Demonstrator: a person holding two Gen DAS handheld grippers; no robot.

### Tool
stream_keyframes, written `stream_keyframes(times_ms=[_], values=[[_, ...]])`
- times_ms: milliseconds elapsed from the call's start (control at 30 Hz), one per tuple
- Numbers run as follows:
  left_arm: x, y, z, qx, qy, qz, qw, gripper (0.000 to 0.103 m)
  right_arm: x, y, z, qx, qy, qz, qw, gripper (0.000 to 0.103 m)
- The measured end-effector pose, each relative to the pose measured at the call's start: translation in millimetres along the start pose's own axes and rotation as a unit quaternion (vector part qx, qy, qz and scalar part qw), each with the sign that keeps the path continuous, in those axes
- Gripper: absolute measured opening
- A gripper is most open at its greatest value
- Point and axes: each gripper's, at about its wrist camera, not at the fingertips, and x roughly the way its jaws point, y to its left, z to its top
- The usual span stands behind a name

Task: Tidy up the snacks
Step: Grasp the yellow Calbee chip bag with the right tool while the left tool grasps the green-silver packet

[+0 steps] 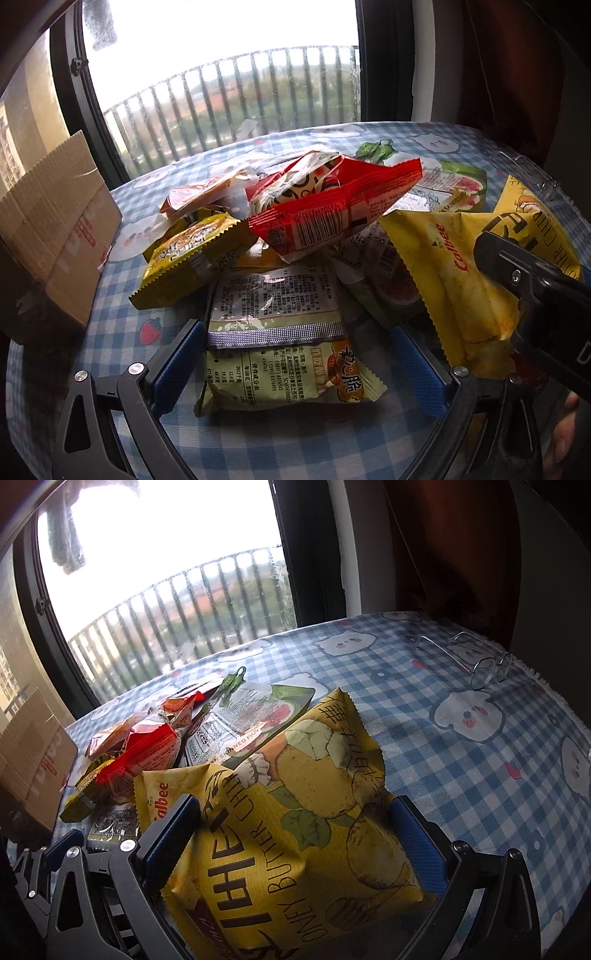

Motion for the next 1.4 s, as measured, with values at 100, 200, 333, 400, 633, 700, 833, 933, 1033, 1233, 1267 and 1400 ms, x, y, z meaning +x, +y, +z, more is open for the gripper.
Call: stream_keyframes(times_ms=[100,200,333,400,633,700,833,933,1033,1233,1267,1400], values=[[3,2,-2,-0.002,0.003,0.004,1.0,0.081,-2,5,-4,-0.007,-0.004,-0.005,1.0,0.099],[4,4,-3,0.003,-0.001,0.009,1.0,0.077,-2,6,-4,-0.007,-0.005,-0.006,1.0,0.097],[3,3,-4,0.008,-0.003,0.007,0.9999,0.075,-3,9,-5,-0.011,-0.006,-0.006,1.0,0.097],[0,5,-4,0.006,-0.003,-0.001,1.0,0.075,-5,10,-5,-0.011,-0.004,-0.005,1.0,0.097],[-12,12,-9,-0.007,-0.003,-0.036,0.9993,0.075,-9,16,-9,-0.007,0.004,0.005,1.0,0.093],[-17,14,-11,-0.012,-0.007,-0.041,0.9991,0.074,-14,18,-10,-0.009,-0.001,0.005,1.0,0.085],[-27,15,-17,-0.012,-0.017,-0.045,0.9988,0.074,-21,27,-15,-0.021,0.001,0.006,1.0,0.082],[-32,19,-21,-0.015,-0.02,-0.041,0.9989,0.074,-25,32,-19,-0.027,0.002,0.018,0.999,0.085],[-33,25,-25,-0.02,-0.018,-0.038,0.9989,0.074,-30,35,-23,-0.035,0.002,0.025,0.999,0.094],[-37,31,-38,-0.018,-0.014,-0.04,0.9989,0.074,-34,44,-31,-0.052,0.01,0.032,0.998,0.102],[-37,32,-39,-0.019,-0.014,-0.04,0.9989,0.075,-34,46,-32,-0.056,0.013,0.034,0.998,0.102],[-37,34,-42,-0.021,-0.013,-0.039,0.9989,0.075,-33,53,-35,-0.076,0.022,0.035,0.996,0.103]])
